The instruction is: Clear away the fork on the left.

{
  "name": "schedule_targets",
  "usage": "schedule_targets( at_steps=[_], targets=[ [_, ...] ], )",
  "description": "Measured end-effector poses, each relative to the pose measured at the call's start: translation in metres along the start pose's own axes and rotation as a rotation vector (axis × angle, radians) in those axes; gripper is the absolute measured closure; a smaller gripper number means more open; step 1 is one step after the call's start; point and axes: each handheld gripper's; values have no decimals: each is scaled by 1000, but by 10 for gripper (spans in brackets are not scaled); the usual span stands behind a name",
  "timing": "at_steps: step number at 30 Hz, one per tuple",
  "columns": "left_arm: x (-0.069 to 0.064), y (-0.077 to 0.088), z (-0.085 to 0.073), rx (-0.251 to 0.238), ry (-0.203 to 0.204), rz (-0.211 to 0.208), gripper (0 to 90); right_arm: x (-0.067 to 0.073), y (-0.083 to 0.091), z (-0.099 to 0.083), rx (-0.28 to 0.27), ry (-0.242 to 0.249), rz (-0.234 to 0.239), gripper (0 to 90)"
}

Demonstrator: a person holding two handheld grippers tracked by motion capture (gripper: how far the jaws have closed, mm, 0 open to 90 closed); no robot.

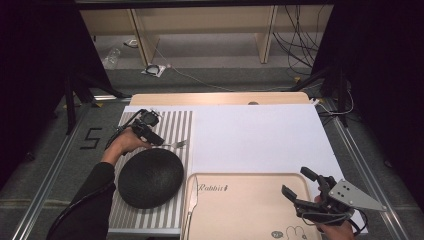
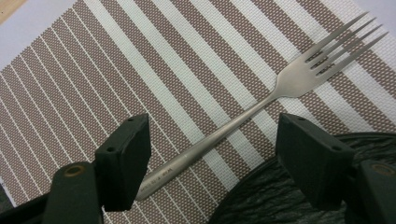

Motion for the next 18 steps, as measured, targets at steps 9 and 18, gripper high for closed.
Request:
schedule_targets(
  at_steps=[9, 18],
  targets=[
    [3, -12, 4, 42, -6, -19, 306, 0, -1, 0, -1, 2, 3, 188],
    [4, -21, 5, 82, -30, -41, 344, 0, 0, 0, -1, 0, 5, 188]
  ],
)
Point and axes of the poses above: each handheld gripper's, and its own axes: y roughly backward along the jaws, z roughly out of its top, x roughly to its left, and after that the axes turned 8 degrees about y, right-handed
